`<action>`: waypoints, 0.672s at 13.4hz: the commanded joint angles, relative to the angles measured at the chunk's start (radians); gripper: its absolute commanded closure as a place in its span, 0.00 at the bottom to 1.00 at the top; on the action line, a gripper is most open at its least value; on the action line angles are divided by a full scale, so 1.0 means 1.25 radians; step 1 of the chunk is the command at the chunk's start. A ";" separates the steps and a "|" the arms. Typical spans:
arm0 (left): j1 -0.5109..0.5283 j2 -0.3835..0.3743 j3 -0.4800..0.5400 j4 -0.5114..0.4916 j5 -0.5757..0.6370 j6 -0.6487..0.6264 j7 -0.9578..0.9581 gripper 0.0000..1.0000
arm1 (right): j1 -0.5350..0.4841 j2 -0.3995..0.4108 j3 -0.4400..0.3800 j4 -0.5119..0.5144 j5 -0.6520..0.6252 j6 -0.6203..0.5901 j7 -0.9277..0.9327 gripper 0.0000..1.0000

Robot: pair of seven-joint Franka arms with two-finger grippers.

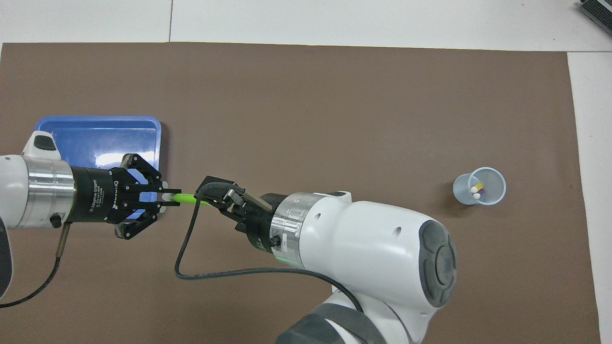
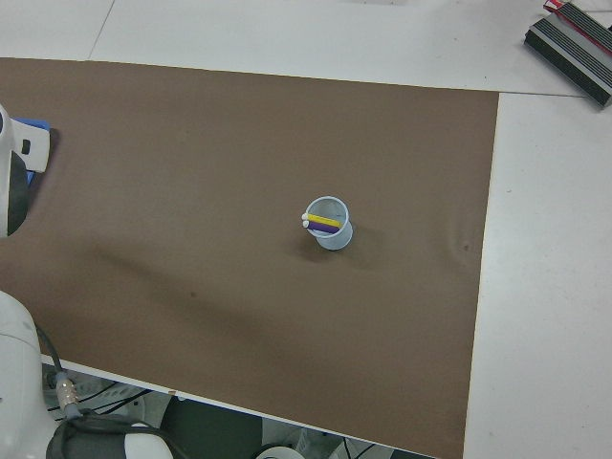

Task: Transfer and insert pens with both arms
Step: 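Carry the green pen toward the right gripper while it approaches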

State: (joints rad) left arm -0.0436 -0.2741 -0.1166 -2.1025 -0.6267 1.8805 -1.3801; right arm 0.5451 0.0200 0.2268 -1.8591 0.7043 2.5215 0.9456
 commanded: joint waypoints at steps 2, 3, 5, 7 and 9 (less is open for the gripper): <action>-0.026 -0.054 0.010 -0.058 -0.013 0.034 -0.022 1.00 | 0.045 0.034 -0.001 0.005 0.015 0.103 0.015 0.00; -0.028 -0.060 0.010 -0.063 -0.013 0.035 -0.024 1.00 | 0.045 0.039 -0.001 0.006 0.012 0.107 0.014 0.00; -0.031 -0.067 0.010 -0.069 -0.013 0.036 -0.026 1.00 | 0.046 0.044 -0.001 0.006 0.007 0.107 0.008 0.11; -0.031 -0.067 0.010 -0.069 -0.013 0.035 -0.029 1.00 | 0.044 0.048 -0.001 0.006 0.006 0.107 0.001 0.29; -0.031 -0.067 0.010 -0.069 -0.013 0.035 -0.031 1.00 | 0.044 0.048 -0.001 0.006 0.006 0.108 -0.001 0.49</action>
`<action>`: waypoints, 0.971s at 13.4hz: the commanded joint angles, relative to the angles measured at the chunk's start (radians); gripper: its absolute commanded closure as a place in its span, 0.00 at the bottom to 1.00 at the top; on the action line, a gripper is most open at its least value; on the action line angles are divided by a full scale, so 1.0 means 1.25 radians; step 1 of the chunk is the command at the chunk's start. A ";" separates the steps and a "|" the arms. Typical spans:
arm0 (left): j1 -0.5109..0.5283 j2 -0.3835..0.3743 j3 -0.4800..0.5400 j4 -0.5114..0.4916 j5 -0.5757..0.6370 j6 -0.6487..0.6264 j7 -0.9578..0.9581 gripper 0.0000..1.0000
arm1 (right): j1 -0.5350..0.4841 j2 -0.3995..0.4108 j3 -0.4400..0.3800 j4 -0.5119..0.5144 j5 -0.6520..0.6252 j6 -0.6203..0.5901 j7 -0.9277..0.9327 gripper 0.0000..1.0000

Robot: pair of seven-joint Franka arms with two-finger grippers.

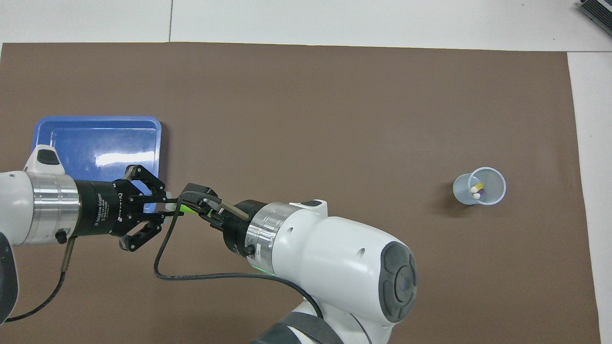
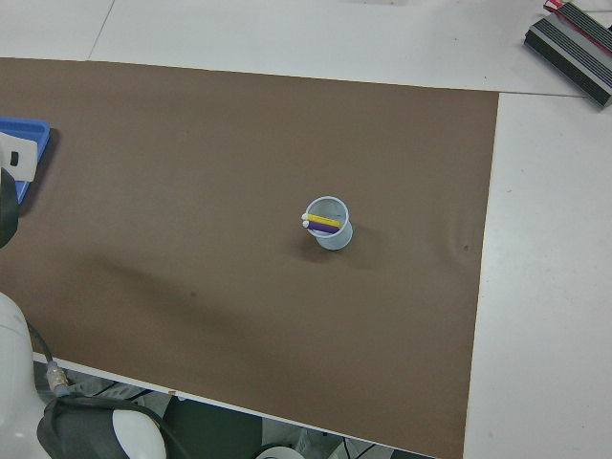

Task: Transfer and insert pens with both arms
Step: 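Grasp the green pen with the right gripper while the left gripper releases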

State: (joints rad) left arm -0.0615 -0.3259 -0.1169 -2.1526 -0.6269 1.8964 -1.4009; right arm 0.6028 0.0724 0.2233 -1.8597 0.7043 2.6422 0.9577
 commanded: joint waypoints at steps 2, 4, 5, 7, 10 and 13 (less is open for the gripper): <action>-0.018 -0.028 0.010 -0.030 -0.013 0.022 -0.014 1.00 | -0.004 0.006 0.002 0.007 0.006 0.010 -0.007 0.65; -0.021 -0.028 0.010 -0.032 -0.013 0.022 -0.014 1.00 | -0.002 0.006 0.002 0.007 0.006 0.010 -0.004 0.66; -0.022 -0.029 0.010 -0.033 -0.013 0.022 -0.014 1.00 | -0.002 0.007 0.002 0.007 0.006 0.010 -0.004 0.66; -0.022 -0.029 0.010 -0.033 -0.013 0.022 -0.014 1.00 | -0.002 0.006 0.002 0.005 0.006 0.012 -0.008 0.66; -0.022 -0.031 0.010 -0.034 -0.013 0.021 -0.016 1.00 | -0.004 0.006 0.002 0.005 0.006 0.010 -0.008 0.88; -0.022 -0.031 0.010 -0.034 -0.011 0.019 -0.014 1.00 | -0.007 0.007 0.002 0.004 0.006 0.010 -0.008 0.98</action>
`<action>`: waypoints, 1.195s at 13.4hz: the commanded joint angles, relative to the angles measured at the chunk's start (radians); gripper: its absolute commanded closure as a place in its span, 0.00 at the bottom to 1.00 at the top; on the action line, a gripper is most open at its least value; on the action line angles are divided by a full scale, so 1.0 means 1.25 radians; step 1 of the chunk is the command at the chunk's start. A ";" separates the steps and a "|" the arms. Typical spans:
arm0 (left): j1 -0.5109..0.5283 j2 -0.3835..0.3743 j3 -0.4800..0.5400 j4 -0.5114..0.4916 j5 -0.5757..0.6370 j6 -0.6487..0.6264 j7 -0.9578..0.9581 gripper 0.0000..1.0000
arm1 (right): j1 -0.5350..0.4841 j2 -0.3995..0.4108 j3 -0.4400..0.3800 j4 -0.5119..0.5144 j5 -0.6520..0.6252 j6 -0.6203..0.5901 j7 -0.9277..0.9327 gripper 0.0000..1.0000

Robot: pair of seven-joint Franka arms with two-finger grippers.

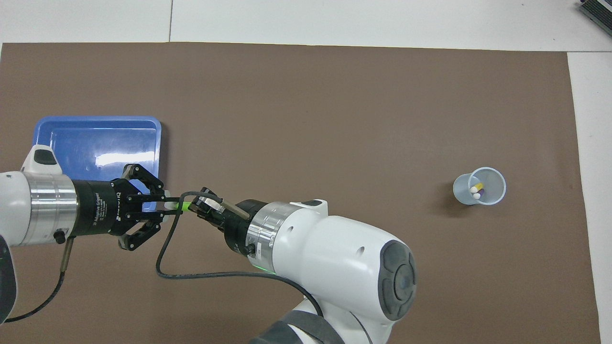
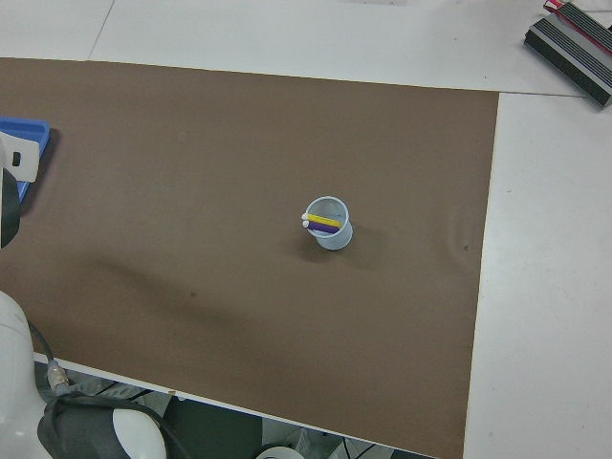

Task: Transfer and insert pens with both arms
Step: 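Grasp the green pen with the right gripper while the left gripper releases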

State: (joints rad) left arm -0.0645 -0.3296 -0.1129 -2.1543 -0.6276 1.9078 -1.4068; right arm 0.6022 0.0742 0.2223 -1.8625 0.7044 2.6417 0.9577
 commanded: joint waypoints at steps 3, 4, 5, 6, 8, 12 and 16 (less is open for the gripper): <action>-0.020 -0.028 0.002 -0.031 -0.010 0.011 -0.004 1.00 | -0.007 0.006 0.003 0.006 0.006 0.011 -0.008 0.98; -0.018 -0.027 0.002 -0.031 -0.010 0.015 -0.004 0.31 | -0.007 0.006 0.003 0.006 0.006 0.011 -0.008 0.98; -0.017 -0.027 0.003 -0.031 -0.011 0.015 -0.005 0.00 | -0.008 0.006 0.003 0.006 0.006 0.011 -0.008 0.98; -0.016 -0.027 0.003 -0.031 -0.011 0.017 -0.005 0.00 | -0.009 0.006 0.003 0.006 0.006 0.011 -0.008 0.98; -0.015 -0.027 0.003 -0.030 -0.011 0.019 -0.005 0.00 | -0.013 0.004 0.003 0.004 0.006 0.001 -0.022 0.98; -0.007 -0.026 0.004 -0.029 -0.010 0.015 0.029 0.00 | -0.074 -0.008 -0.002 -0.001 0.002 -0.162 -0.199 0.98; 0.088 -0.027 0.011 -0.029 0.007 -0.036 0.349 0.00 | -0.165 -0.032 -0.004 0.000 -0.148 -0.369 -0.313 0.98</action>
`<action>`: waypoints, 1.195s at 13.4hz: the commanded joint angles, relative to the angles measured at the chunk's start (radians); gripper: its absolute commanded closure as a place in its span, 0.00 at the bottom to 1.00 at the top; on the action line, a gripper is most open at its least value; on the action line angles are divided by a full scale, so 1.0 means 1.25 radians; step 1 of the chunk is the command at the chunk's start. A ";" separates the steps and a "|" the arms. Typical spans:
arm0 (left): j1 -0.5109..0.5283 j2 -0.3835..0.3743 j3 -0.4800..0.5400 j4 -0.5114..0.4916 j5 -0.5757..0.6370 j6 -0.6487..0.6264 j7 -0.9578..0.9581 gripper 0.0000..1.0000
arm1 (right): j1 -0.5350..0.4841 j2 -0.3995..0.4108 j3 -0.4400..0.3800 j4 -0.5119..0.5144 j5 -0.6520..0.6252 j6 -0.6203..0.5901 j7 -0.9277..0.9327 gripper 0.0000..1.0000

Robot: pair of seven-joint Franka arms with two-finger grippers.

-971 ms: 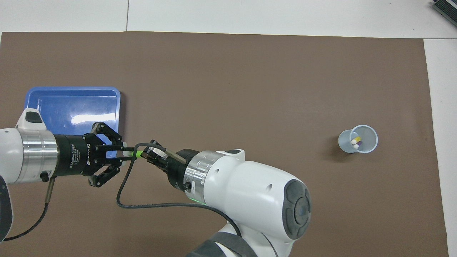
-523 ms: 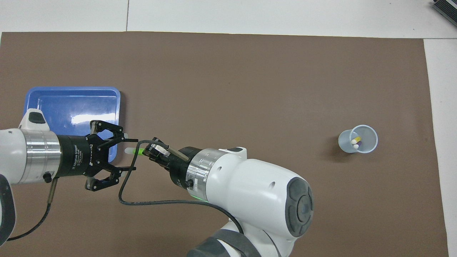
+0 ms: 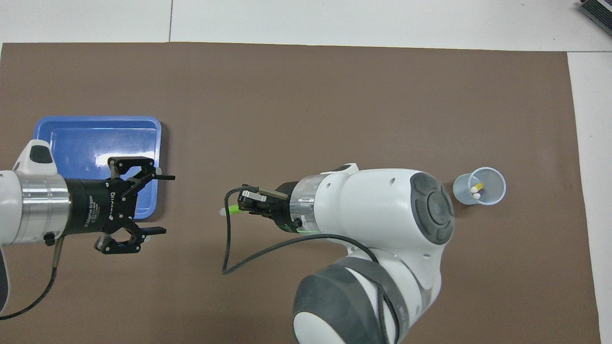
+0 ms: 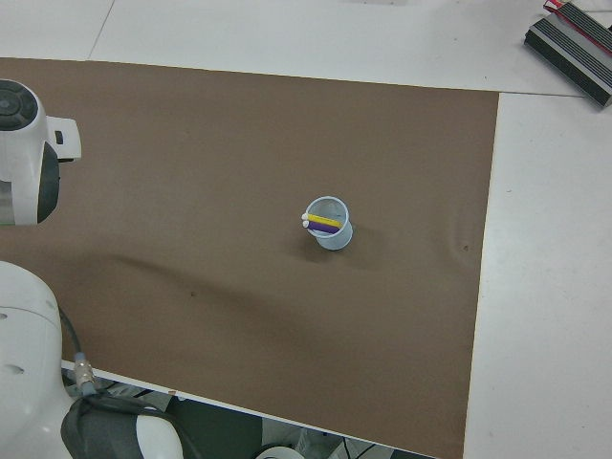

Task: Transfer and insert pens with both arms
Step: 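Move the green pen to the clear cup with the right gripper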

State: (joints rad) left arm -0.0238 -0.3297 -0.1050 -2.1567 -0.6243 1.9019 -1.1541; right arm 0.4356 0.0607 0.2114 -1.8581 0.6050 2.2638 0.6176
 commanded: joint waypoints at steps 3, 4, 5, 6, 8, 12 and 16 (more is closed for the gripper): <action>0.104 -0.028 0.007 -0.018 0.105 -0.088 0.337 0.00 | -0.078 -0.033 0.005 -0.007 -0.174 -0.181 -0.122 0.98; 0.113 -0.028 0.008 -0.017 0.147 -0.103 0.406 0.00 | -0.102 -0.036 0.005 -0.005 -0.226 -0.226 -0.177 0.98; 0.126 -0.027 0.008 -0.015 0.187 -0.119 0.486 0.00 | -0.130 -0.041 0.005 -0.005 -0.274 -0.271 -0.246 0.98; 0.132 -0.027 0.008 -0.010 0.224 -0.130 0.558 0.00 | -0.157 -0.042 0.005 -0.005 -0.306 -0.305 -0.314 0.98; 0.161 -0.023 0.007 0.004 0.281 -0.141 0.694 0.00 | -0.223 -0.049 0.005 -0.007 -0.344 -0.371 -0.458 0.98; 0.183 0.016 0.007 0.075 0.416 -0.146 0.900 0.00 | -0.299 -0.049 0.005 0.003 -0.512 -0.433 -0.778 0.98; 0.183 0.088 0.007 0.201 0.481 -0.162 0.918 0.00 | -0.318 -0.047 0.005 0.002 -0.615 -0.427 -0.948 1.00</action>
State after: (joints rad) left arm 0.1984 -0.2920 -0.0895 -2.0156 -0.0590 1.7470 -0.0249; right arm 0.0544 0.0171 0.2034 -1.8531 -0.1042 1.7413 -0.4783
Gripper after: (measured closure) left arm 0.000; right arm 0.819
